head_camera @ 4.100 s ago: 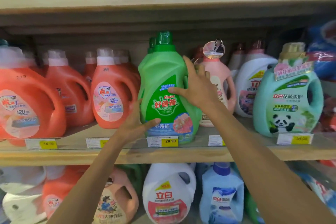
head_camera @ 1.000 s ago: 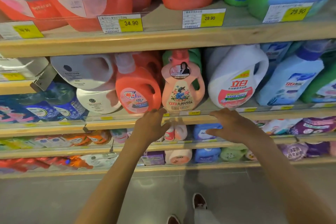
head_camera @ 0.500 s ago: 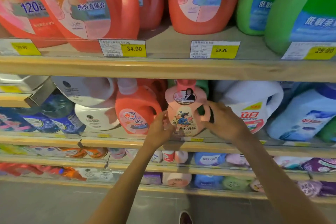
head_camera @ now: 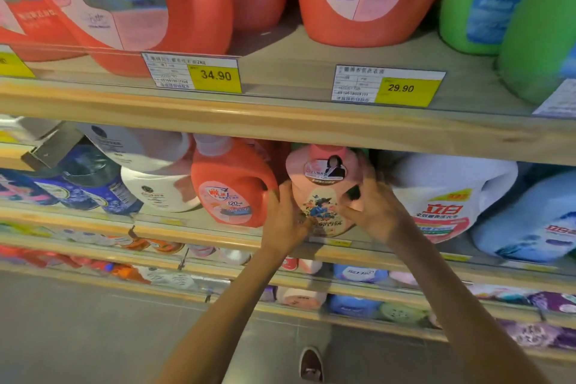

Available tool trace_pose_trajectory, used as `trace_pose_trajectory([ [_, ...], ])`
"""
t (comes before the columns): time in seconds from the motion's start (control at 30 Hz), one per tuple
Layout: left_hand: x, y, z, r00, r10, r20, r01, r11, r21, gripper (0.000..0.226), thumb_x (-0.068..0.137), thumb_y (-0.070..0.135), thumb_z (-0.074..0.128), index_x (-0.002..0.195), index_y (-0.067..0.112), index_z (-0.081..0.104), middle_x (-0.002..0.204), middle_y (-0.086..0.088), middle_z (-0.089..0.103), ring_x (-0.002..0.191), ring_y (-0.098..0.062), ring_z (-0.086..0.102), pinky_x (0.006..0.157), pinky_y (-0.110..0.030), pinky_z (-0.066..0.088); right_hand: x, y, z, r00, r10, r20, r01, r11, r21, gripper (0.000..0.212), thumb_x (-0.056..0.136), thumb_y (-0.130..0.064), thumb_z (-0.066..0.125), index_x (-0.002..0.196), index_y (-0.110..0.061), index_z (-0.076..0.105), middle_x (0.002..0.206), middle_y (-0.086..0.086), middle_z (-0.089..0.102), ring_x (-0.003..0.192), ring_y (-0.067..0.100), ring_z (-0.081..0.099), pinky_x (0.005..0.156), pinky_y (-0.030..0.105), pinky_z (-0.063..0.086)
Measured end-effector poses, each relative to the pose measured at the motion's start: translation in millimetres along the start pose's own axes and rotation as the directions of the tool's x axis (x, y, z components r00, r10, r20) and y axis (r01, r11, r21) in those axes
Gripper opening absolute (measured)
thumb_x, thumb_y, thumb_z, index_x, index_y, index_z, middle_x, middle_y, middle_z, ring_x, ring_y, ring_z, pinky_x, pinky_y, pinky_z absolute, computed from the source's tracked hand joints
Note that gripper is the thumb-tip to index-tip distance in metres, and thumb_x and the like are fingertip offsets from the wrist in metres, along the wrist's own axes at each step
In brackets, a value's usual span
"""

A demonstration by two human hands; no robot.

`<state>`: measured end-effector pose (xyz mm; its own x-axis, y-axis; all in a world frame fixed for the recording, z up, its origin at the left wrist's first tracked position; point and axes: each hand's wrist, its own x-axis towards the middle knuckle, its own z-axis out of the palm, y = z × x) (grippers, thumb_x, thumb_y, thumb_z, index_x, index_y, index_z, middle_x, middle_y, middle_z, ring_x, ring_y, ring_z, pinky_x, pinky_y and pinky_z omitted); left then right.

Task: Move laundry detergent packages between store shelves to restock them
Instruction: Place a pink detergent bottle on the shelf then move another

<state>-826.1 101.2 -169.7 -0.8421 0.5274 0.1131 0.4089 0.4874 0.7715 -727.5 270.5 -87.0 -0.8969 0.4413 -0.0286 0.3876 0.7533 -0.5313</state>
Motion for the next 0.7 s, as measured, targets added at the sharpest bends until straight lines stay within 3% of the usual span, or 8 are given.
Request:
trace_pose_trajectory([
  [0.13,0,-5,0,0.999,0.012,0.042,-0.005,0.989,-0.149,0.081,0.070,0.043,0.081,0.132,0.026,0.031,0.130,-0.005,0.050,0.121,-0.021,0.055,0.091,-0.043,0.055,3,4,3,0.999,-0.006,-0.033,0.006,1.000,0.002,0.125,0.069,-0.041,0.087,0.156,-0.032,-0.002,0.142,0.016,0.040,0.128,0.040,0.046,0.102,0.050,0.046],
  [0.2,5,-9,-2,0.995,0.012,0.097,0.006,0.981,-0.192,0.081,0.073,0.040,0.082,0.130,0.032,0.026,0.132,-0.008,0.052,0.123,-0.020,0.058,0.092,-0.046,0.057,4,2,2,0.999,-0.015,-0.039,0.014,1.000,-0.014,0.129,0.066,-0.042,0.089,0.157,-0.030,-0.002,0.140,0.017,0.037,0.126,0.041,0.047,0.103,0.049,0.045],
  [0.3,10,-15,-1,0.989,0.021,0.144,0.010,0.977,-0.212,0.087,0.073,0.025,0.086,0.133,0.031,0.022,0.136,-0.010,0.050,0.126,-0.020,0.057,0.097,-0.044,0.057,5,-1,0,1.000,-0.020,-0.016,0.019,0.999,-0.033,0.134,0.063,-0.041,0.091,0.158,-0.024,-0.002,0.139,0.017,0.034,0.127,0.042,0.045,0.105,0.048,0.041],
  [0.4,10,-23,1,0.984,0.040,0.171,-0.005,0.980,-0.197,0.096,0.071,0.012,0.087,0.142,0.026,0.023,0.138,-0.004,0.047,0.128,-0.014,0.052,0.098,-0.024,0.053,9,2,0,0.999,-0.039,-0.005,0.039,0.999,-0.019,0.141,0.057,-0.041,0.094,0.157,-0.026,-0.004,0.139,0.016,0.034,0.126,0.041,0.046,0.104,0.047,0.044],
  [0.5,11,-29,1,0.981,0.102,0.165,-0.070,0.980,-0.187,0.098,0.071,0.018,0.087,0.148,0.025,0.027,0.139,0.002,0.049,0.132,-0.017,0.049,0.102,-0.036,0.052,12,6,2,1.000,-0.022,0.017,0.022,1.000,0.011,0.143,0.056,-0.042,0.094,0.155,-0.031,-0.008,0.143,0.016,0.033,0.127,0.040,0.049,0.103,0.049,0.047],
  [0.7,16,-32,-2,0.977,0.109,0.182,-0.099,0.993,-0.061,0.097,0.068,0.028,0.090,0.145,0.021,0.031,0.129,0.000,0.049,0.123,-0.018,0.047,0.098,-0.043,0.049,17,15,15,0.998,-0.012,-0.057,0.014,1.000,0.026,0.136,0.058,-0.038,0.094,0.157,-0.025,0.002,0.143,0.019,0.035,0.129,0.040,0.045,0.105,0.049,0.044],
])
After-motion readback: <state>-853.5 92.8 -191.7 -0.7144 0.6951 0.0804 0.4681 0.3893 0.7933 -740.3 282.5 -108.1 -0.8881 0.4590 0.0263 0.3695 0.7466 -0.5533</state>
